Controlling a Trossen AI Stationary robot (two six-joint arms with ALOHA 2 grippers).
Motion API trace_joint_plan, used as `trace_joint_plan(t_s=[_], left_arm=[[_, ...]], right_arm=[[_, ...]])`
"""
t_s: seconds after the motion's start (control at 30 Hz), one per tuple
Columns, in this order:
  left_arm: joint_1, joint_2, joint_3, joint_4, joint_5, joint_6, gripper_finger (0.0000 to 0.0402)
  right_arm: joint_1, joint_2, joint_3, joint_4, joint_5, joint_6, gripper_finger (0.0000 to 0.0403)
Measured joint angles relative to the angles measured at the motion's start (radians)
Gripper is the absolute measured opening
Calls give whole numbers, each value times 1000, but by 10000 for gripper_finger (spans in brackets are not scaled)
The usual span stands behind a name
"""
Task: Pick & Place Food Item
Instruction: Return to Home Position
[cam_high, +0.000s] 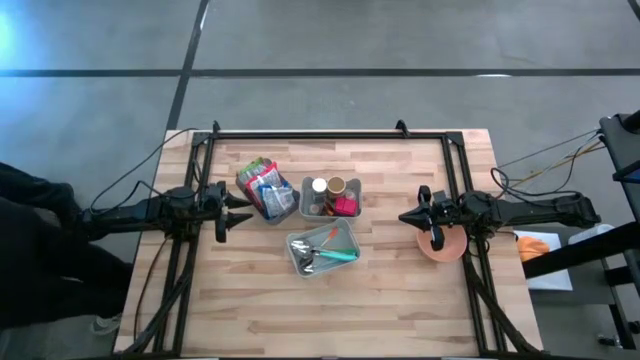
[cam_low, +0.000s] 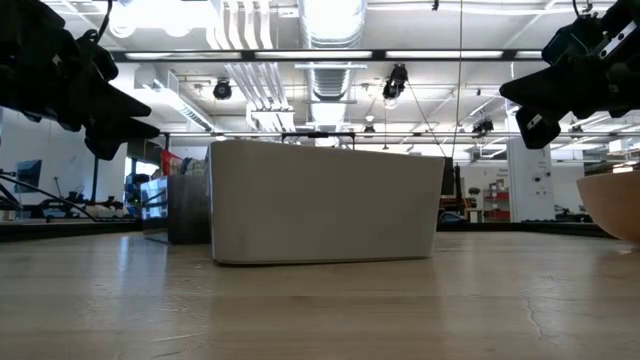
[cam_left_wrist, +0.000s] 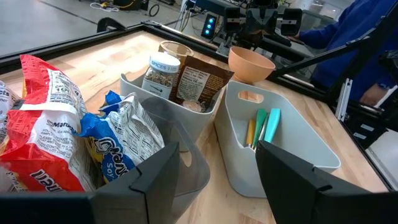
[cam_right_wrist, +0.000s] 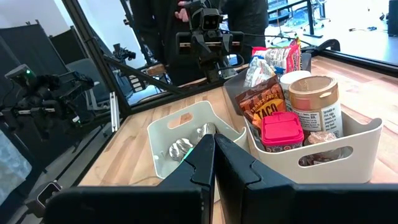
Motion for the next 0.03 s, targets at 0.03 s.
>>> trace_joint_plan(t_s=[0.03], left_arm=[[0,0,0,0,0,0,215]], right_arm=[[0,0,0,0,0,0,8]])
